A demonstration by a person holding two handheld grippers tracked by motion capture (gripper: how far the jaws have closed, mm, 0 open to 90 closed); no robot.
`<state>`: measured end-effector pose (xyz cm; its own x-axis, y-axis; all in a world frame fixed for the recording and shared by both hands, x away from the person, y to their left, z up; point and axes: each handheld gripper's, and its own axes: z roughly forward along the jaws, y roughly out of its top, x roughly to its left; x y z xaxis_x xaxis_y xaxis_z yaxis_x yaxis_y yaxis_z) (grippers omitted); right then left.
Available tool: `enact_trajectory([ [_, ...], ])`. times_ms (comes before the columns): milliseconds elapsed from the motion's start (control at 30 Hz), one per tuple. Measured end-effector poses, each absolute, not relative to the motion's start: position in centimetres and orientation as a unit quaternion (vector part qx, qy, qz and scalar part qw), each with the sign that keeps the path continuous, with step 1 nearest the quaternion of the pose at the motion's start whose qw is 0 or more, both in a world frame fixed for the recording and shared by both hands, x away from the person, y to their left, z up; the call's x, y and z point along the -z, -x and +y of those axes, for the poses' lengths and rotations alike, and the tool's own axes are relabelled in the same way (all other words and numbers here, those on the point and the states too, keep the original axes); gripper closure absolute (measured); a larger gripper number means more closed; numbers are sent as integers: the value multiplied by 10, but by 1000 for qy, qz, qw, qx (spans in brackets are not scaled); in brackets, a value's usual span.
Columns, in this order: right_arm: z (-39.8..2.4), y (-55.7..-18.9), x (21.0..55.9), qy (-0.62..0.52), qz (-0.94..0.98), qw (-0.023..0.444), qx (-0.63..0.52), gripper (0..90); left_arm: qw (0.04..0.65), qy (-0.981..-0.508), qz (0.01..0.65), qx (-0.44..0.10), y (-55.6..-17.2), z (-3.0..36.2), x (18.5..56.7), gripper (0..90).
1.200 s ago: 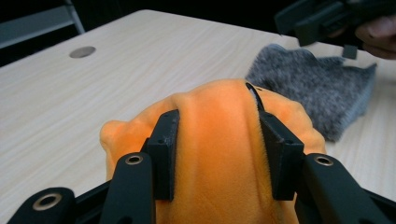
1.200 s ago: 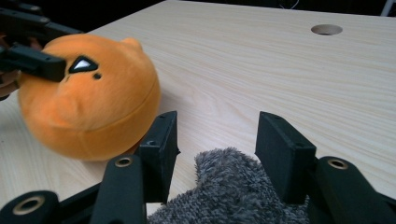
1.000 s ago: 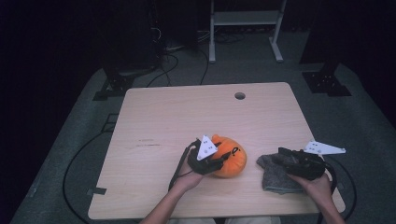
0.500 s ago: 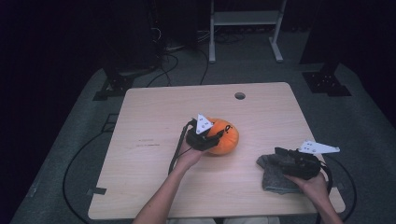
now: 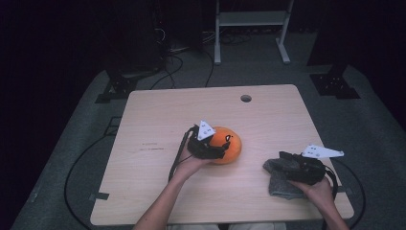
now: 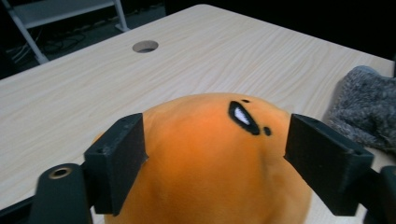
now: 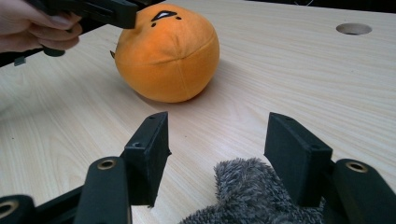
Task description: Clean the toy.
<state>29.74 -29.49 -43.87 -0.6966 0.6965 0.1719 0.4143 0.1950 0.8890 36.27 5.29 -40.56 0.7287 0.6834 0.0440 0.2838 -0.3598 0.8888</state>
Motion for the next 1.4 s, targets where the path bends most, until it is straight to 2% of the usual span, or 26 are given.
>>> enact_trajectory([
  [400, -297, -298, 439, -368, 759, 138, -518, 382, 491, -793, 299, -203, -343, 80, 404, 168],
  [667, -298, -297, 438, -367, 759, 140, -518, 378, 489, -787, 306, -219, -330, 103, 405, 143],
  [1400, -297, -295, 437, -366, 760, 142, -518, 376, 470, -781, 341, -231, -297, 156, 430, 137],
])
